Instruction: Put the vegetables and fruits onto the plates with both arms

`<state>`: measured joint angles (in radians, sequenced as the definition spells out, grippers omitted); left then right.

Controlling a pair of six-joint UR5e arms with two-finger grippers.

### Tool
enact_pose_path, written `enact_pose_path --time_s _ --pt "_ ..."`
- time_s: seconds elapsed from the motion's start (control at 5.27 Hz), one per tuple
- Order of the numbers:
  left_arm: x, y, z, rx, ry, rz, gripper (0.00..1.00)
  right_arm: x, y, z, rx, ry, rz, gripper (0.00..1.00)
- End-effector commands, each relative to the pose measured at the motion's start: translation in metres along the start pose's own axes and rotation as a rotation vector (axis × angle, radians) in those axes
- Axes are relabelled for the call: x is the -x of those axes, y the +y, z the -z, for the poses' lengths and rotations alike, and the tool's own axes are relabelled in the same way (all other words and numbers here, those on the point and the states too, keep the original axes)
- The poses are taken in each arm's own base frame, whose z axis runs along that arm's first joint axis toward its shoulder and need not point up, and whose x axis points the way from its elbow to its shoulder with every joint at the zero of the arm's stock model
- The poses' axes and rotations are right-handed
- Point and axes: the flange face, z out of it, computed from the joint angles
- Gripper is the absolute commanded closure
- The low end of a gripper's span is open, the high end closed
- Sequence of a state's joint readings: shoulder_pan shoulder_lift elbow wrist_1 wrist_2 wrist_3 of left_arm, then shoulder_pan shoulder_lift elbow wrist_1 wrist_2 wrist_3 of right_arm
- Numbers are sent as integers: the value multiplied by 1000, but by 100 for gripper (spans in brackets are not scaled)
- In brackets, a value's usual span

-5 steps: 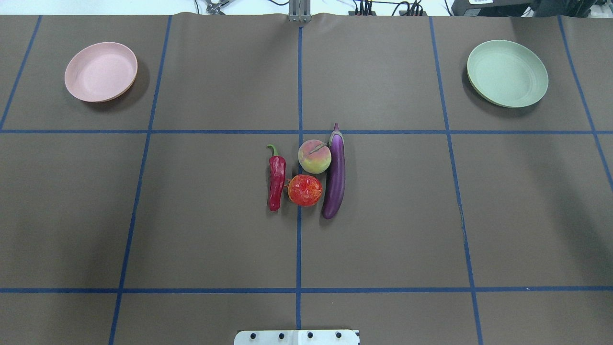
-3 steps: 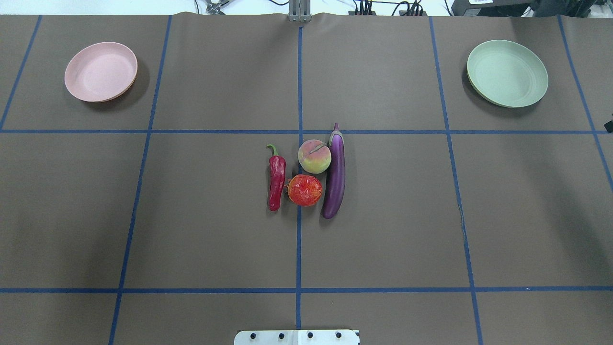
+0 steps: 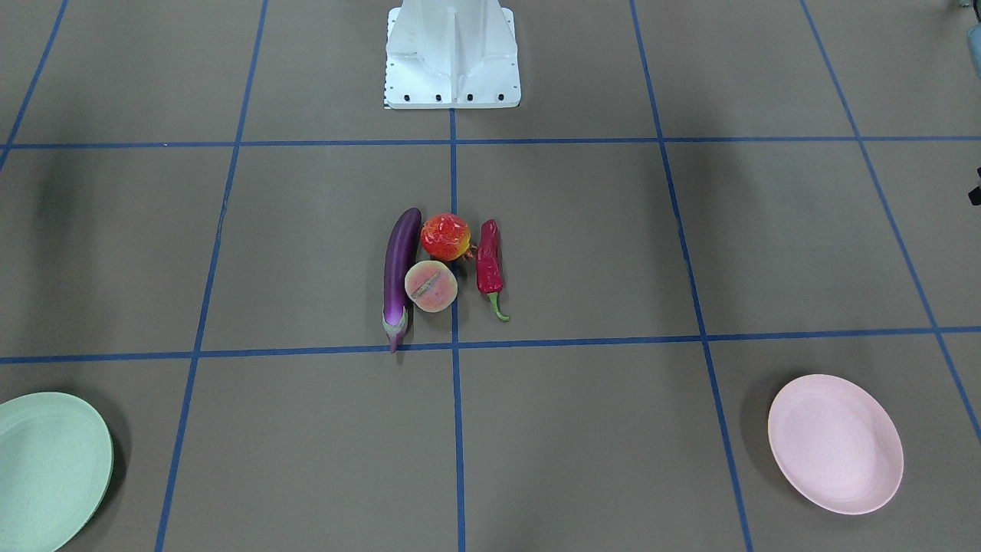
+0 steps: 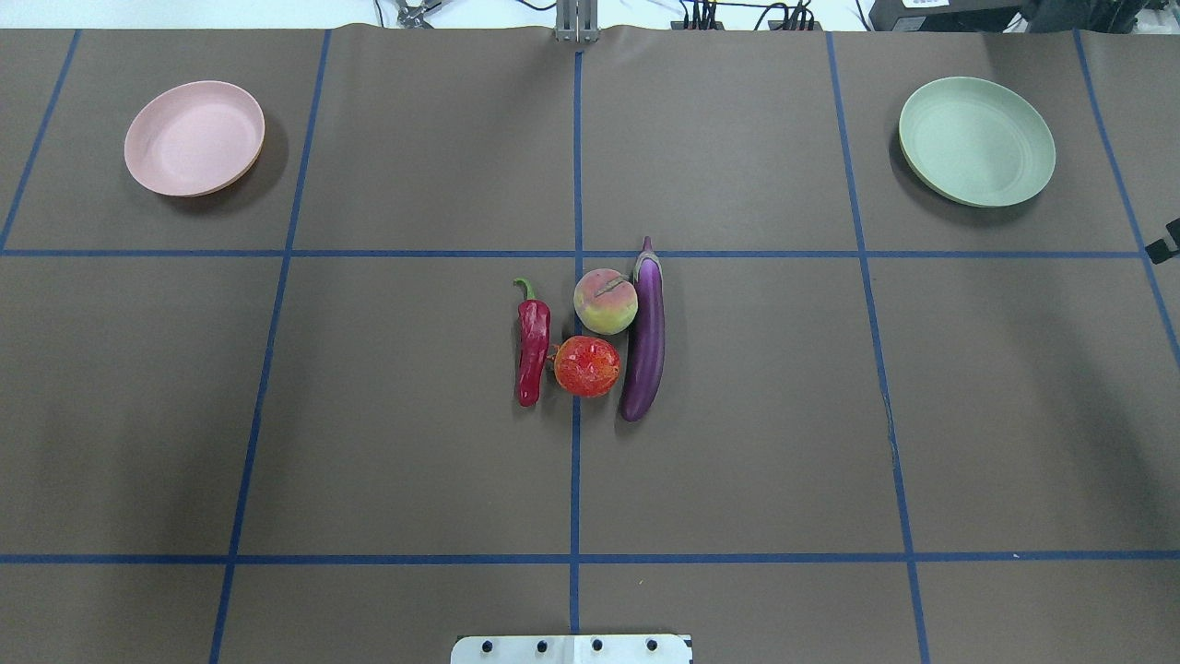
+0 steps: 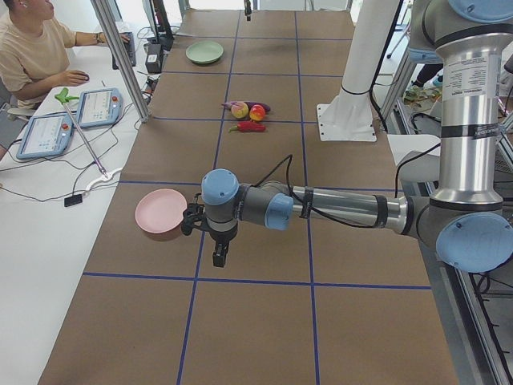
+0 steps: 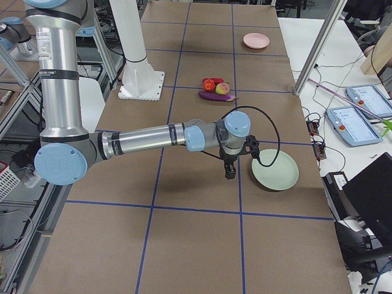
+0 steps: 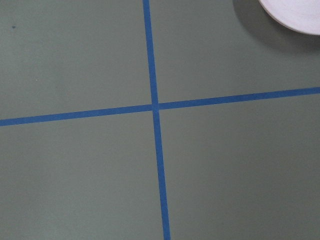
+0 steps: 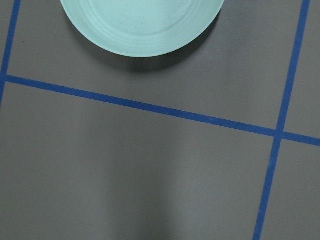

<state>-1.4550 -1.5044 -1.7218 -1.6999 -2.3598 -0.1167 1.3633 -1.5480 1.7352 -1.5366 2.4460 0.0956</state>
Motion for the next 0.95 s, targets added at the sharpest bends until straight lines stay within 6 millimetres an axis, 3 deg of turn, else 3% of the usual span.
enact_pose_path --time_s 0.0,0.19,0.38,0.57,0.76 --pt "-33 -3 -14 1 66 -43 0 20 -2 -9 13 -16 35 0" --pt "-77 -8 -17 -5 99 -38 0 22 -3 -7 9 -16 44 0" --pt "-149 -12 -24 15 133 -43 0 39 -3 -3 1 -23 60 0" --pt "-221 -36 -34 15 145 -41 1 52 -8 -9 11 -28 71 0" --pt "-286 -39 -57 67 164 -82 0 57 -9 -12 16 -29 75 0"
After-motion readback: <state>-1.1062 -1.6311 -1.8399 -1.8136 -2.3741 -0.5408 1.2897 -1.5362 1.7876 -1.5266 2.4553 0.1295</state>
